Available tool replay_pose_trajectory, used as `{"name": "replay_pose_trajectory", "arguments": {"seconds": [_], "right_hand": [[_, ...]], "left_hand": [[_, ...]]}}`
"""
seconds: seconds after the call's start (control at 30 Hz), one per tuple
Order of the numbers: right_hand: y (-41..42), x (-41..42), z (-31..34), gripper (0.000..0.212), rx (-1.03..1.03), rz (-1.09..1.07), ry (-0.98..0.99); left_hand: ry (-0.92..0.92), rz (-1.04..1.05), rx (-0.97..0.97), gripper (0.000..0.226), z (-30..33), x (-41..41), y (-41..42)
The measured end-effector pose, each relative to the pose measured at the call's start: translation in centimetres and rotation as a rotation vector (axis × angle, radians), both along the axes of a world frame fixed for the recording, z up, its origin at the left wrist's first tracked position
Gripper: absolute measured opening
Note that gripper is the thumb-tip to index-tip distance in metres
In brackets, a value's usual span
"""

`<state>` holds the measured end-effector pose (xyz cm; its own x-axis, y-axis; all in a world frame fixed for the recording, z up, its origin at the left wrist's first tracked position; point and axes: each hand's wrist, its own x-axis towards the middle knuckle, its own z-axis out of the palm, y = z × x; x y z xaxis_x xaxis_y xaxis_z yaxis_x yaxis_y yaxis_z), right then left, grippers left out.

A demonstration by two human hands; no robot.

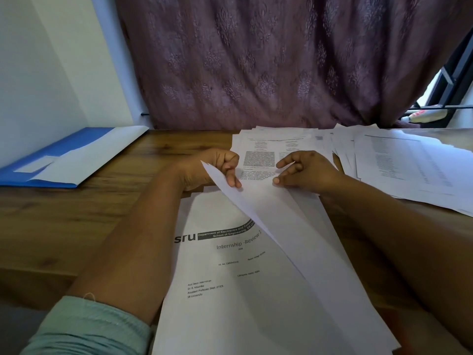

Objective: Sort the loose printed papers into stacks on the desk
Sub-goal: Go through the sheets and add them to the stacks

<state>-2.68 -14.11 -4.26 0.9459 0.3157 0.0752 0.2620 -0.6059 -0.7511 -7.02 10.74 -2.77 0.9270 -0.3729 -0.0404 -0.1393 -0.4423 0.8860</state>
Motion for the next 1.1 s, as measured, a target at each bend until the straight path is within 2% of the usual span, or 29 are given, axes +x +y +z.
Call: {"name": "replay_pose_trajectory", "arguments": {"seconds": [0.07, 0.17, 0.27, 0.33, 0.43, 0.53, 0.7, 0.8, 0.87, 0.97, 1.1], "right_hand": [[0.0, -0.1, 0.0, 0.036, 0.039, 0.012, 0.038], [0.1, 0.0, -0.1, 0.036, 0.035, -0.009, 0.001], [0.2, 0.2, -0.3, 0.043, -0.072, -0.018, -0.047], [0.3, 0.1, -0.4, 0.043, -0.106, 0.007, -0.026], [0.5, -0.2, -0.1, 0.038, -0.05, 0.015, -0.022], [0.3, -0.3, 0.6, 0.031, -0.047, -0.01, -0.063], [0.0, -0.5, 1.3, 0.021, -0.129, -0.011, -0.095], [-0.1, -0.8, 1.4, 0.033, -0.116, 0.026, -0.066], [-0.1, -1.2, 1.4, 0.022, -0.008, 0.039, 0.028], [-0.3, -1.0, 1.1, 0.02, 0.284, 0.082, 0.268], [-0.8, -1.1, 1.9, 0.023, 0.566, 0.294, 0.502]], "left_hand": [[-0.02, -0.005, 0.041, 0.028, 0.3, -0.3, -0.3], [-0.025, -0.01, 0.076, 0.033, 0.5, -0.4, -0.7], [-0.021, -0.017, 0.109, 0.032, 0.8, -0.6, -1.0], [-0.004, -0.014, 0.111, 0.03, 0.7, -0.6, -0.9], [0.016, -0.027, 0.068, 0.02, 0.4, 0.2, -0.6], [0.046, -0.018, 0.039, 0.042, 0.1, 1.1, -0.1], [-0.022, 0.028, 0.094, 0.058, -0.7, 1.7, 0.3], [-0.002, 0.022, 0.091, 0.066, -0.6, 1.5, 0.2], [0.01, 0.021, 0.077, 0.067, -0.4, 1.3, 0.1], [0.02, 0.032, 0.032, 0.063, -0.5, 1.1, -0.3], [-0.022, 0.073, 0.041, 0.036, -0.3, 1.0, -0.4]]}}
